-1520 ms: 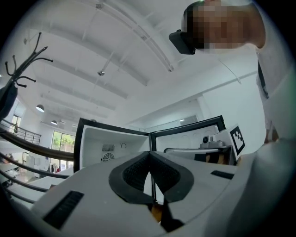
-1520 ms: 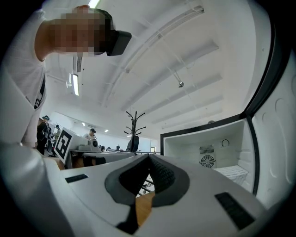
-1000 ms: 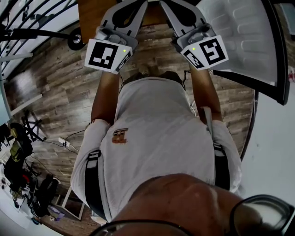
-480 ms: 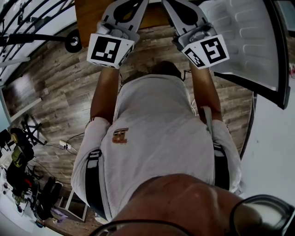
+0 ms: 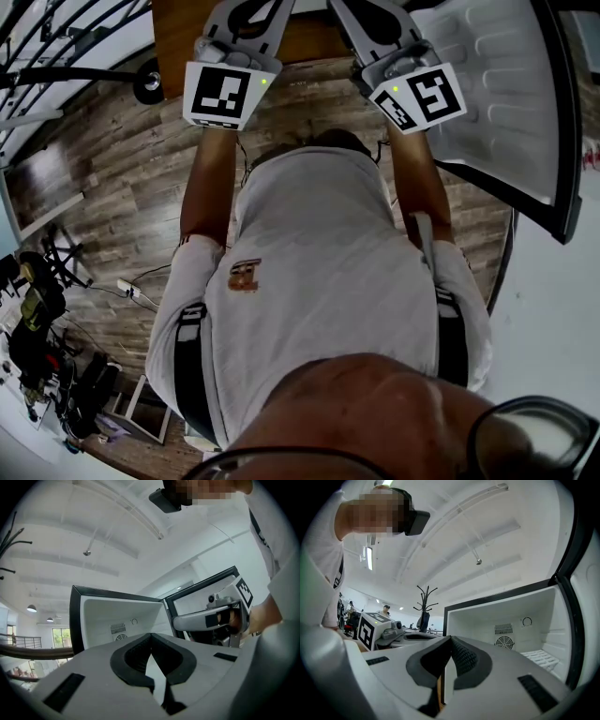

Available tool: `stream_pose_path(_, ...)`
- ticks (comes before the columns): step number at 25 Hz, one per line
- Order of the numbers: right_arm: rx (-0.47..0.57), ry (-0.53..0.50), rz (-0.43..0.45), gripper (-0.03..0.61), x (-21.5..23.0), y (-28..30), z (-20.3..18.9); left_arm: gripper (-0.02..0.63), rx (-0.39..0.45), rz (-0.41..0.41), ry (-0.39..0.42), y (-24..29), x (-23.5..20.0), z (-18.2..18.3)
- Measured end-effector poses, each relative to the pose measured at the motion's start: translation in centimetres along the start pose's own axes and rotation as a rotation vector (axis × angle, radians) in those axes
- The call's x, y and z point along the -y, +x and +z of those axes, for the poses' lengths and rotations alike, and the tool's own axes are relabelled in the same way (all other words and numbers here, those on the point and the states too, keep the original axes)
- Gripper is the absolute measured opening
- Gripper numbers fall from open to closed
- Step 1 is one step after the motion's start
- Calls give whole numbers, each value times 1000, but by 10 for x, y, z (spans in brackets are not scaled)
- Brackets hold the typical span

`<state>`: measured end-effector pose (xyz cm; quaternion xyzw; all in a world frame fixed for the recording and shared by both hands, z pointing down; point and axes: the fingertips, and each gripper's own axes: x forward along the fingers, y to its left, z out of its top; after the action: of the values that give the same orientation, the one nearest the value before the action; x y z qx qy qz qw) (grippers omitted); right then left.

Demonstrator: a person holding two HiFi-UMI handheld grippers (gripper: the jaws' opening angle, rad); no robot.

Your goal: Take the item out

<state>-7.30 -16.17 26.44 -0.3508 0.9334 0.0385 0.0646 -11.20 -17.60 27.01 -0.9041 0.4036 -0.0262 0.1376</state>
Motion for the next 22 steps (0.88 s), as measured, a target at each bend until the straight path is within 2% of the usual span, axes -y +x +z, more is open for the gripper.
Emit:
stream_pose_path(8, 7, 8, 41, 32, 19, 4, -1, 18, -82, 75, 105, 23, -11, -13)
stream_pose_path(22, 14, 18, 69, 32, 47, 7, -1, 20, -339, 144, 444, 65, -15, -48)
